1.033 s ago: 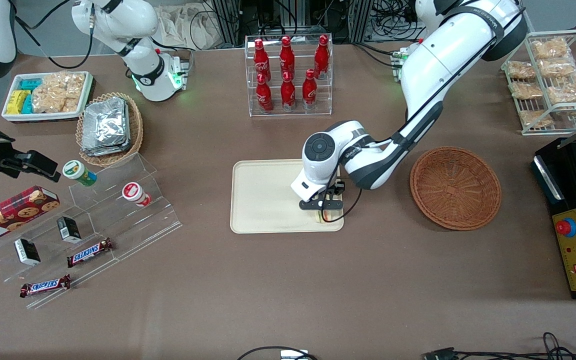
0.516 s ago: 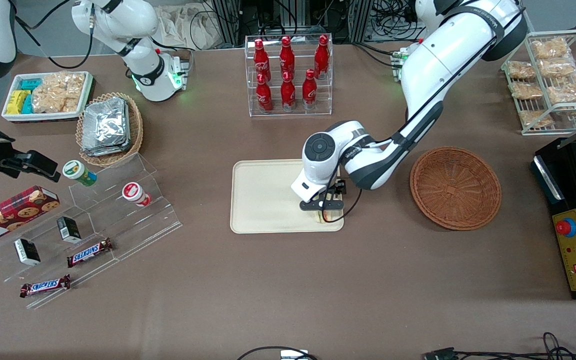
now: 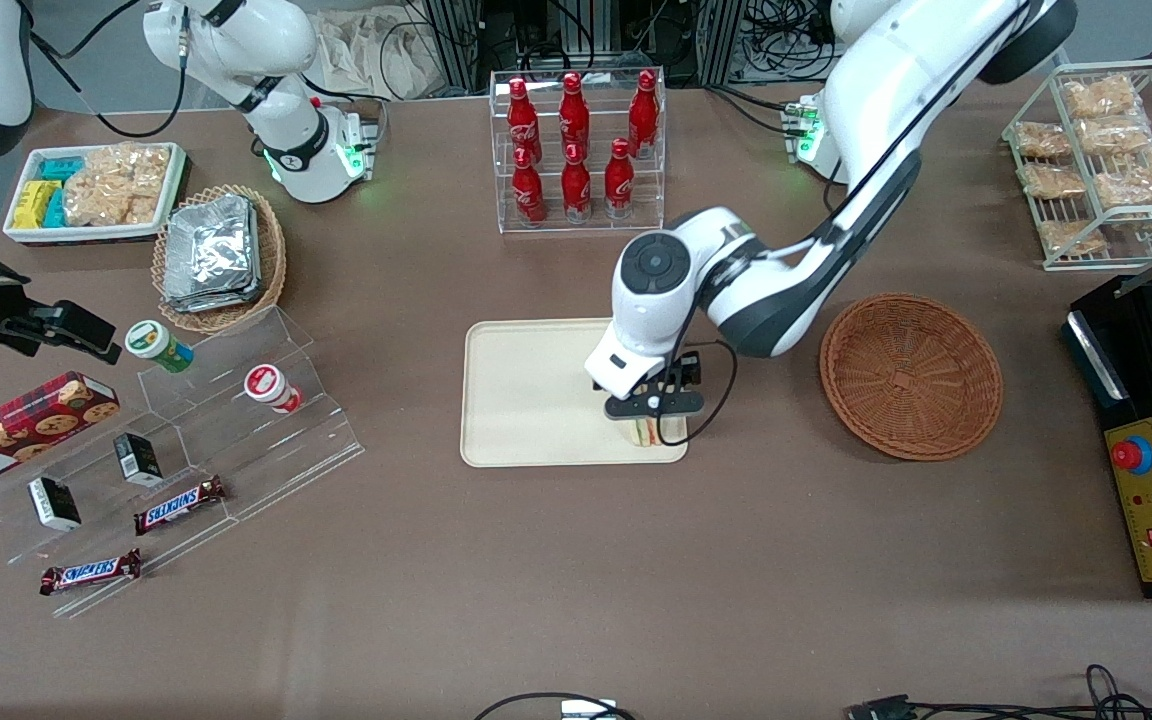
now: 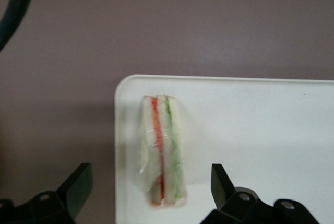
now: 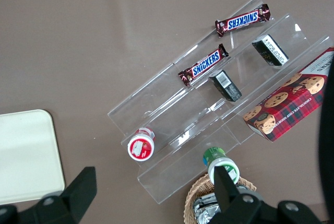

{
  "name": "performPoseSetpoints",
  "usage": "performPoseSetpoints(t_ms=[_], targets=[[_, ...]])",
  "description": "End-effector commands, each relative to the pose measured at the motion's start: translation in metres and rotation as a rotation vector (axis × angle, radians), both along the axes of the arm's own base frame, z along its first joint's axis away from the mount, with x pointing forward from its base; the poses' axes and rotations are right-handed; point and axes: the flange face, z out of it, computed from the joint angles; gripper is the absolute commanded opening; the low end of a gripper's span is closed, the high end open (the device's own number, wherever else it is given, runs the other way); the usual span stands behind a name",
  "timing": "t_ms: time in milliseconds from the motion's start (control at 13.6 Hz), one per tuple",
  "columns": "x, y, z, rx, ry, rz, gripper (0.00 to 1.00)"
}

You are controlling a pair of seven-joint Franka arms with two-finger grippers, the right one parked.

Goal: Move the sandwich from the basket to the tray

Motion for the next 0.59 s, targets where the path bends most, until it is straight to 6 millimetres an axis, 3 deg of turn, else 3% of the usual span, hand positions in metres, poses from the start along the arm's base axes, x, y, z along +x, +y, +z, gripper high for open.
performPoseSetpoints(t_ms=[0, 221, 516], targets=[[0.000, 0.055, 0.078, 0.056, -0.016, 0.045, 1.00], [0.001, 0.126, 0.147, 0.083, 0.030, 0.036, 1.00], [-0.012, 0.231, 0.208, 0.043, 0.037, 0.141, 1.00]])
